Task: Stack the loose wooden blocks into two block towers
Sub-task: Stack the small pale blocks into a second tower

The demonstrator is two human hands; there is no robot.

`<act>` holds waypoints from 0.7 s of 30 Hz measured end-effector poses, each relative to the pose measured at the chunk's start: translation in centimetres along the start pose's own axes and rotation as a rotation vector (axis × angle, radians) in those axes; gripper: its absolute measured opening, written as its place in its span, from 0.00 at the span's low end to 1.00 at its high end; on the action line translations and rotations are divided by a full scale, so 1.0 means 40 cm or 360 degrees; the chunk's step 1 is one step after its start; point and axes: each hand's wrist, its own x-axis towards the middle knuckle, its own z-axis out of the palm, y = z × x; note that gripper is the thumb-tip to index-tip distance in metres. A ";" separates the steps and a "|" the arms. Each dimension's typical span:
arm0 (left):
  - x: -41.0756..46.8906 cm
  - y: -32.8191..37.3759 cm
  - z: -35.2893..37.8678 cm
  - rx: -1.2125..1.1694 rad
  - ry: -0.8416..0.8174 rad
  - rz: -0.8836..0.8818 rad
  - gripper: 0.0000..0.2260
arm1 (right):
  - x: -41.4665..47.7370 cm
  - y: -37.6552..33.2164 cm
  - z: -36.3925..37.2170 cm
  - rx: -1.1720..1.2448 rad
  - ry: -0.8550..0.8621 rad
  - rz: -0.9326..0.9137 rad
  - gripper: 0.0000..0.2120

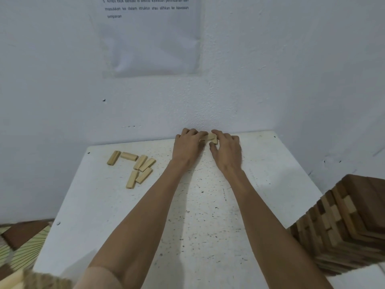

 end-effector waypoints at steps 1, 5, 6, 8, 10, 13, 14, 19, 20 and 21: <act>-0.001 -0.001 -0.003 -0.0023 -0.0007 0.0003 0.16 | 0.003 0.000 0.001 -0.0004 -0.0008 -0.0004 0.19; -0.018 -0.002 -0.013 -0.0112 0.0016 -0.0042 0.18 | -0.001 0.000 -0.001 0.0013 0.0034 0.0026 0.16; -0.023 -0.002 -0.015 -0.0153 0.0030 -0.0078 0.18 | -0.004 0.000 -0.001 0.0023 0.0056 0.0026 0.15; -0.031 -0.007 -0.019 -0.0219 0.0029 -0.0134 0.17 | -0.008 -0.001 0.000 0.0046 0.0092 0.0030 0.14; -0.036 -0.016 -0.024 -0.0251 0.0005 -0.0147 0.13 | -0.003 -0.004 -0.002 0.0017 0.0102 0.0037 0.14; -0.043 -0.028 -0.027 -0.0268 0.0008 -0.0139 0.09 | 0.010 -0.009 -0.001 -0.0100 0.0058 0.0040 0.16; -0.046 -0.030 -0.026 -0.0284 0.0018 -0.0148 0.09 | 0.014 -0.011 0.000 -0.0118 0.0043 0.0054 0.16; -0.060 -0.030 -0.019 -0.0364 0.0050 -0.0190 0.09 | 0.035 -0.020 0.016 -0.0218 0.0035 0.0126 0.15; -0.062 -0.029 -0.020 -0.0369 0.0054 -0.0198 0.09 | 0.037 -0.022 0.019 -0.0224 0.0051 0.0131 0.14; -0.064 -0.028 -0.023 -0.0374 0.0055 -0.0204 0.09 | 0.037 -0.023 0.021 -0.0215 0.0074 0.0138 0.14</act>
